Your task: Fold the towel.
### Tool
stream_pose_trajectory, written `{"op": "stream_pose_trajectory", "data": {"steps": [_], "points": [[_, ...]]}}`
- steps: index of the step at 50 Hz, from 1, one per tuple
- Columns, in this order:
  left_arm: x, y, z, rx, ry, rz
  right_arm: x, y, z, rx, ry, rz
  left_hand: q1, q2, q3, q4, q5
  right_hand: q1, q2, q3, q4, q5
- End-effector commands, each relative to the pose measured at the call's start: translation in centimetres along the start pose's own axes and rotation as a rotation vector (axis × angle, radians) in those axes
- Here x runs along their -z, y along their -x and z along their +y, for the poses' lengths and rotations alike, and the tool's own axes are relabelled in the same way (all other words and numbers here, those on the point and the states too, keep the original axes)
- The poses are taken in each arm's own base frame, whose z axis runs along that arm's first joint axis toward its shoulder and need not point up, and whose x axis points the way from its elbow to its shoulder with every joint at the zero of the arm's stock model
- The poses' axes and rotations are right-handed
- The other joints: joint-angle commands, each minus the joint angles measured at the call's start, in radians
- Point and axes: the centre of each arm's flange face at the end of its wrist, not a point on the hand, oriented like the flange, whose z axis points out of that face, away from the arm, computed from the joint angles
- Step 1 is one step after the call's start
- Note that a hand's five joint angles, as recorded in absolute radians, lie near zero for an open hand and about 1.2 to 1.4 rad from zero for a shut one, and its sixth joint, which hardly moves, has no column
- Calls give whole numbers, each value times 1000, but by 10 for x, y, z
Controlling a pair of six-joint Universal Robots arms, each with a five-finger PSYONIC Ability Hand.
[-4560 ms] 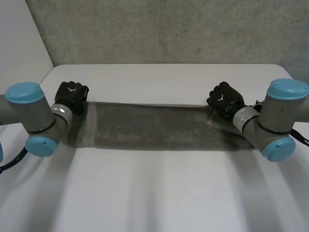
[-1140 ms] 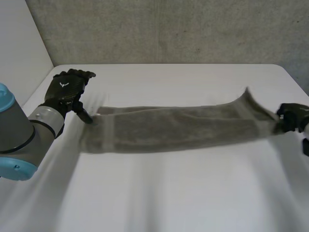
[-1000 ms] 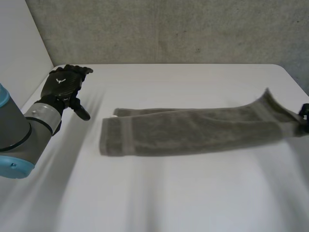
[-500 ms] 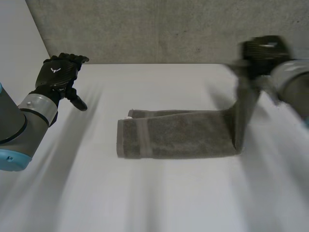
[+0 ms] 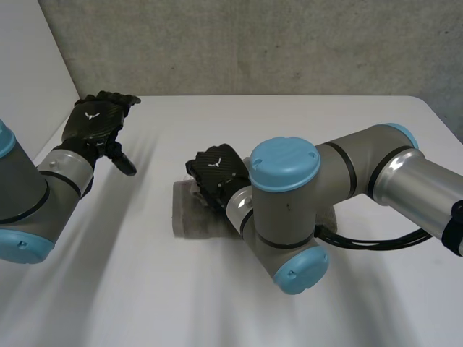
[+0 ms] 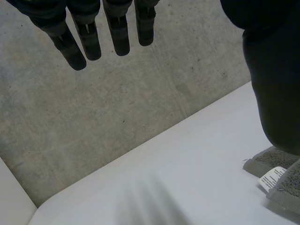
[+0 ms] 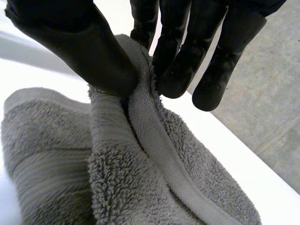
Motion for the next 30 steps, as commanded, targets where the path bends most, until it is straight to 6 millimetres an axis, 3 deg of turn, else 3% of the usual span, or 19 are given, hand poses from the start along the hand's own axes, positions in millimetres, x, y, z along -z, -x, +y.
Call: {"op": "stream_pose_trajectory", "data": {"steps": [1, 7, 10, 13, 15, 16, 23, 27, 28, 29, 30], "points": [[0, -4, 1, -2, -1, 12, -4, -12, -16, -10, -58, 80, -90, -80, -71, -91, -217, 49, 73, 54, 54, 67], [0, -5, 2, -1, 4, 14, -10, -33, -31, -5, -164, 300, -90, -80, -71, -91, -217, 49, 73, 54, 54, 67], [0, -5, 2, -1, 4, 13, -11, -34, -33, -2, -185, 305, -90, -80, -71, -91, -217, 49, 73, 54, 54, 67], [0, -5, 2, -1, 4, 14, -12, -26, -30, 7, -185, 254, -90, -80, -71, -91, -217, 49, 73, 54, 54, 67], [1, -5, 3, -1, 5, 14, -10, -7, -21, 18, -164, 160, -90, -80, -71, -91, -217, 49, 73, 54, 54, 67], [1, -5, 3, -1, 5, 14, -10, -7, -21, 18, -164, 159, -90, -80, -71, -91, -217, 49, 73, 54, 54, 67], [1, -5, 3, -1, 7, 12, -3, 37, 24, 35, -27, -61, -90, -80, -71, -91, -217, 49, 73, 54, 54, 67], [1, -5, 4, 1, 9, 12, 3, 43, 42, 52, 65, -111, -90, -80, -71, -91, -217, 49, 73, 54, 54, 67], [1, -5, 4, 1, 9, 12, 4, 42, 46, 65, 93, -115, -90, -80, -71, -91, -217, -107, -83, -102, -102, -89], [1, -5, 4, 1, 10, 12, 4, 42, 46, 65, 93, -115, -90, -80, -71, -91, -217, -108, -85, -104, -103, -91], [1, -6, 4, 1, 10, 14, 6, 41, 47, 76, 108, -113, -90, -80, -71, -91, -217, -632, -608, -627, -626, -614]]}}
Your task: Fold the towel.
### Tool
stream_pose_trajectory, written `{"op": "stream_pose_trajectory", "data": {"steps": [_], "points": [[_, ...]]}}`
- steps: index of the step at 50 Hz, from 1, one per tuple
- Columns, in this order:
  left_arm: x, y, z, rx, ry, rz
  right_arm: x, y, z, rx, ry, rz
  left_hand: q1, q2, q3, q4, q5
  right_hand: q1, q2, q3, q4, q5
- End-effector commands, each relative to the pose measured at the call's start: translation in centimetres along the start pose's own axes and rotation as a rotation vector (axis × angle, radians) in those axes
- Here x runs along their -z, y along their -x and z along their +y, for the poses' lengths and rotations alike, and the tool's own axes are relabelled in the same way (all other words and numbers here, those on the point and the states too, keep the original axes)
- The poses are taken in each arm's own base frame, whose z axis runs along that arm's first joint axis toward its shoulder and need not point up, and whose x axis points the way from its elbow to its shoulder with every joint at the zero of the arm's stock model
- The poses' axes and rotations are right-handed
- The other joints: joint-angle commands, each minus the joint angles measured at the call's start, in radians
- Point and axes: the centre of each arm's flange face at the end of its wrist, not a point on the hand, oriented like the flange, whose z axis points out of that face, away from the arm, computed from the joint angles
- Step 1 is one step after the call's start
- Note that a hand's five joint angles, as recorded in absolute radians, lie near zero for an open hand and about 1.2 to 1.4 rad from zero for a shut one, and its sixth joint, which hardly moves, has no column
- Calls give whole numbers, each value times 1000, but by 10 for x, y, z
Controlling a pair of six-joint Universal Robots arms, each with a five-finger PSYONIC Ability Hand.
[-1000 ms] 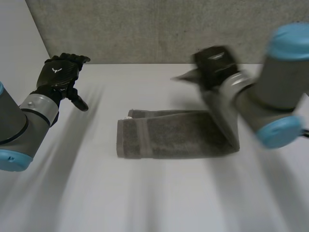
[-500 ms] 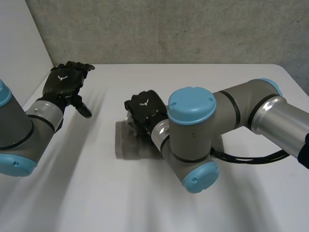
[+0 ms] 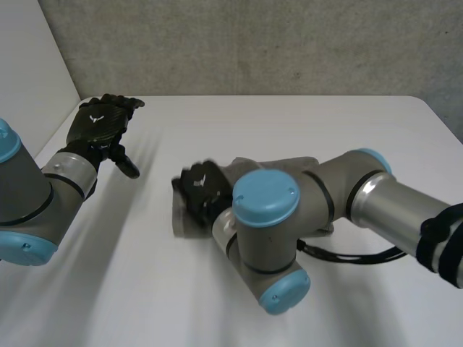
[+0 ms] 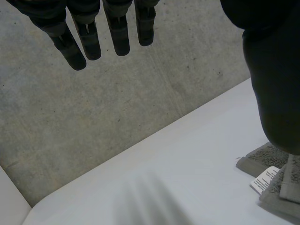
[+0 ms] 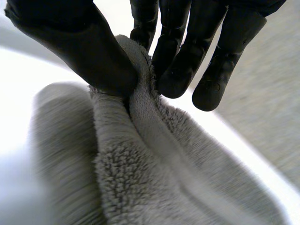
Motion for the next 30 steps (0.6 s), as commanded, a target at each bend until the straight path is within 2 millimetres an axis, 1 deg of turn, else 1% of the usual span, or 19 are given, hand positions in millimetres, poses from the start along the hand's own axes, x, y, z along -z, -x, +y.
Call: {"op": "stream_pose_trajectory", "data": {"steps": [1, 5, 7, 8, 10, 11, 12, 13, 15, 16, 18, 19, 21, 22, 24, 25, 27, 29, 30], "points": [[0, -1, 0, 2, 2, 1, 10, 5, 20, 39, 129, -50, -90, -80, -68, -91, -217, -1153, -1130, -1147, -1146, -1134], [1, -2, -1, 3, 0, 4, 15, 0, 11, 31, 115, -46, -90, -80, -68, -91, -217, -1173, -1150, -1167, -1166, -1154], [2, -5, -2, 4, -1, 12, 22, -19, -12, 20, 71, -8, -90, -80, -68, -91, -217, -1174, -1152, -1168, -1168, -1155], [3, -9, -3, 4, -3, 24, 22, -19, -12, 20, 71, -8, -87, -77, -65, -88, -214, -1174, -1152, -1168, -1168, -1155], [5, -14, -4, 6, -5, 37, 29, -49, -27, -12, 48, 56, -87, -77, -65, -88, -214, -1174, -1152, -1168, -1168, -1155], [8, -20, -6, 6, -8, 52, 29, -49, -27, -12, 48, 56, -87, -77, -65, -88, -214, -1174, -1152, -1168, -1168, -1155], [8, -20, -6, 6, -8, 53, 33, -61, -32, -36, 40, 82, -87, -77, -65, -88, -214, -1174, -1152, -1168, -1168, -1155], [11, -27, -7, 6, -9, 69, 33, -61, -32, -37, 40, 82, -81, -71, -59, -82, -209, -1174, -1152, -1168, -1168, -1155], [13, -33, -8, 6, -12, 86, 44, -84, -46, -72, 15, 131, -78, -68, -56, -79, -206, -1174, -1152, -1168, -1168, -1155], [16, -39, -13, 4, -25, 102, 44, -84, -47, -72, 15, 131, -78, -68, -56, -79, -206, -1174, -1152, -1168, -1168, -1155], [19, -46, -17, 5, -37, 119, 52, -108, -47, -80, 29, 192, -78, -68, -56, -79, -206, -1174, -1152, -1168, -1168, -1155], [21, -53, -19, 4, -43, 137, 52, -108, -47, -80, 29, 192, -75, -65, -53, -76, -203, -1174, -1152, -1168, -1168, -1155], [23, -59, -21, 4, -51, 154, 60, -125, -40, -92, 61, 228, -75, -65, -53, -76, -203, -1174, -1152, -1168, -1168, -1155], [25, -66, -22, 4, -53, 172, 60, -125, -40, -92, 61, 228, -72, -62, -50, -73, -200, -1174, -1152, -1168, -1168, -1155], [26, -74, -23, 3, -57, 190, 67, -140, -28, -115, 107, 259, -72, -62, -50, -73, -200, -1174, -1152, -1168, -1168, -1155], [27, -81, -21, 2, -56, 208, 67, -140, -28, -115, 107, 260, -72, -62, -50, -73, -200, -1174, -1152, -1168, -1168, -1155], [27, -87, -20, 2, -55, 219, 72, -149, -13, -127, 156, 278, -69, -59, -47, -70, -197, -1174, -1152, -1168, -1168, -1155], [25, -100, -19, 4, -55, 242, 74, -149, -8, -133, 174, 279, -66, -56, -44, -67, -194, -1174, -1152, -1168, -1168, -1155], [25, -100, -19, 4, -55, 242, 75, -149, -3, -138, 190, 277, -66, -56, -44, -67, -194, -1174, -1152, -1168, -1168, -1155]]}}
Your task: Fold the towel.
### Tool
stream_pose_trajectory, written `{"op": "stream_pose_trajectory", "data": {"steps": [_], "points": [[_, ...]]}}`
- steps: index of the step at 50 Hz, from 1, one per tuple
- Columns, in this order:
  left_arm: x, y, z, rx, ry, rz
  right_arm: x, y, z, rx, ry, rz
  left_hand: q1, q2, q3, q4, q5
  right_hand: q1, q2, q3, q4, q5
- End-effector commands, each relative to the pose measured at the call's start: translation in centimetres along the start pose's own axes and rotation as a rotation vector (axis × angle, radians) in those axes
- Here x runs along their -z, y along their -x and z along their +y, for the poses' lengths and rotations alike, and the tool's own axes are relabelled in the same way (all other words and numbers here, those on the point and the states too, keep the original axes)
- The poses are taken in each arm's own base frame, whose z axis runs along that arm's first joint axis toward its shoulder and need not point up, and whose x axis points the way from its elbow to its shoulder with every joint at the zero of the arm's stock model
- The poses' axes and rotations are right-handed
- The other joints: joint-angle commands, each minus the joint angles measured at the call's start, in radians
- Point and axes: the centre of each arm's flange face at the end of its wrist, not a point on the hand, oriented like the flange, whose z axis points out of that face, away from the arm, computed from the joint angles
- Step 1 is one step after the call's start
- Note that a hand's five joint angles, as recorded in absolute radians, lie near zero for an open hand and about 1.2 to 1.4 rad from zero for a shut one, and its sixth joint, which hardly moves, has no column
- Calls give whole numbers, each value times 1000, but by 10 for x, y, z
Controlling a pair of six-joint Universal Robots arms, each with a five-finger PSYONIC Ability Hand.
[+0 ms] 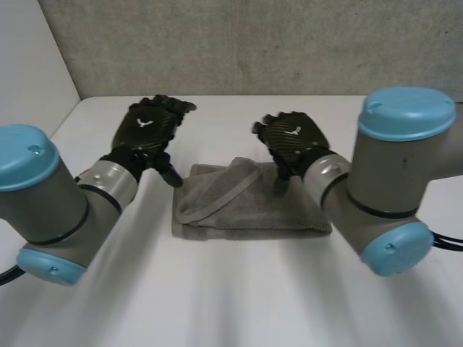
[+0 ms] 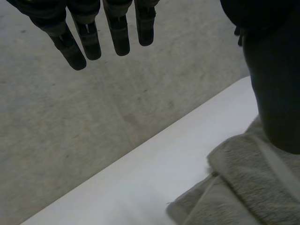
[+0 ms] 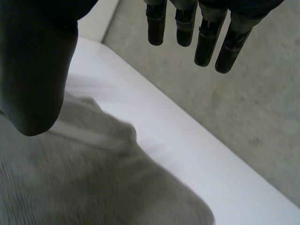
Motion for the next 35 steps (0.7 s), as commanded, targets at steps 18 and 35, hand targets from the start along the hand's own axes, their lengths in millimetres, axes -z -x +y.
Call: {"op": "stream_pose_trajectory", "data": {"steps": [18, 35], "points": [[-52, -86, 77, -6, 98, 177, 22, -23, 88, -21, 230, -19, -55, -45, -32, -56, -183, 54, 33, 38, 24, 54], [-79, -43, 97, -25, 120, -45, 12, -22, 124, 62, 225, 33, 1, 11, 23, 0, -127, 488, 467, 472, 458, 488]]}}
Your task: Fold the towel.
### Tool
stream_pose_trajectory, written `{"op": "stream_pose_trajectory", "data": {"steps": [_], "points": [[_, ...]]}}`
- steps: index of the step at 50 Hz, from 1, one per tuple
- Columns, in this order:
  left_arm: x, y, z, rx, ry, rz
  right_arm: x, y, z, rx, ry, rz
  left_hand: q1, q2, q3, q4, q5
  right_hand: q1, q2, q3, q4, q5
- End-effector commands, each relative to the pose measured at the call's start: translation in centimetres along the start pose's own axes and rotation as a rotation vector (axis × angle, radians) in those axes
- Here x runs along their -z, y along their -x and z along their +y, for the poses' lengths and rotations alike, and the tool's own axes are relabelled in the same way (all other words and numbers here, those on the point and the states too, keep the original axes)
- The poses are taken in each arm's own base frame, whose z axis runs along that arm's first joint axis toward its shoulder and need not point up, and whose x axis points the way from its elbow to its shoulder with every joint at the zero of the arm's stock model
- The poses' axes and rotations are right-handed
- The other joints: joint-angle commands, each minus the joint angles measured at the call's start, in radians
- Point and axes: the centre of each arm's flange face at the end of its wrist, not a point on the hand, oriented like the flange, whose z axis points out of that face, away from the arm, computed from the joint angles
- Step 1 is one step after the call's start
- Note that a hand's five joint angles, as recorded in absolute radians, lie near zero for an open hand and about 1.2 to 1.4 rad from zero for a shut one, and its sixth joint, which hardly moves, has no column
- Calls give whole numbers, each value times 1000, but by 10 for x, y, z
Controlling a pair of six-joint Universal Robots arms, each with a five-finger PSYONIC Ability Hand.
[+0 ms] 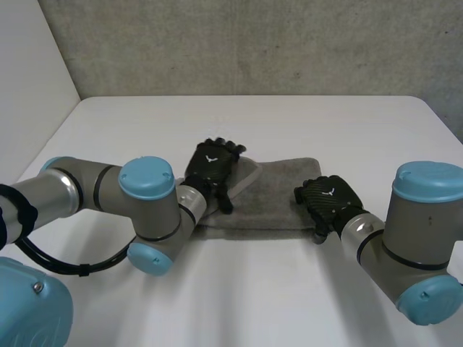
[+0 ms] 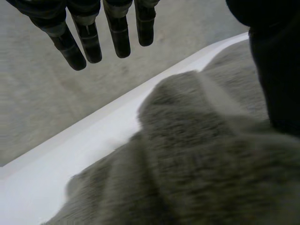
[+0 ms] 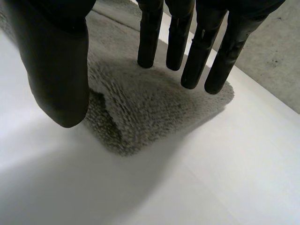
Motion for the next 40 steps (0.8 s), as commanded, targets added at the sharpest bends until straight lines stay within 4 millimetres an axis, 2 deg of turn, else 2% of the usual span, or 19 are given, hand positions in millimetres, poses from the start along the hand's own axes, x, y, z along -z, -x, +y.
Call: {"op": "stream_pose_trajectory", "data": {"steps": [1, 6, 11, 16, 26, 34, 40], "points": [[-5, 34, 1, 7, 12, -141, -10, 2, 13, 30, 22, 18, -3, -17, -15, -3, -199, 147, 148, 146, 153, 144], [-5, 40, 4, 7, 22, -160, -14, -2, 16, 66, 36, 58, 0, -14, -12, 0, -196, 361, 362, 360, 367, 357], [-3, 46, 11, 6, 52, -207, -13, -1, 17, 71, 34, 56, 6, -8, -6, 6, -190, 455, 456, 454, 461, 452], [3, 56, 20, 7, 88, -261, -13, 0, 17, 73, 26, 62, 3, -11, -9, 3, -193, 470, 471, 469, 476, 466], [7, 63, 9, -72, 77, -325, -12, -1, 15, 77, 23, 80, -3, -17, -15, -3, -199, 538, 538, 537, 543, 534], [5, 68, 11, -220, 76, -400, -9, -5, 9, 78, 10, 96, -3, -17, -15, -3, -199, 538, 538, 537, 543, 534], [10, 69, 8, -239, 79, -420, -8, -5, 10, 78, 14, 94, -3, -17, -15, -3, -199, 538, 538, 537, 543, 534]]}}
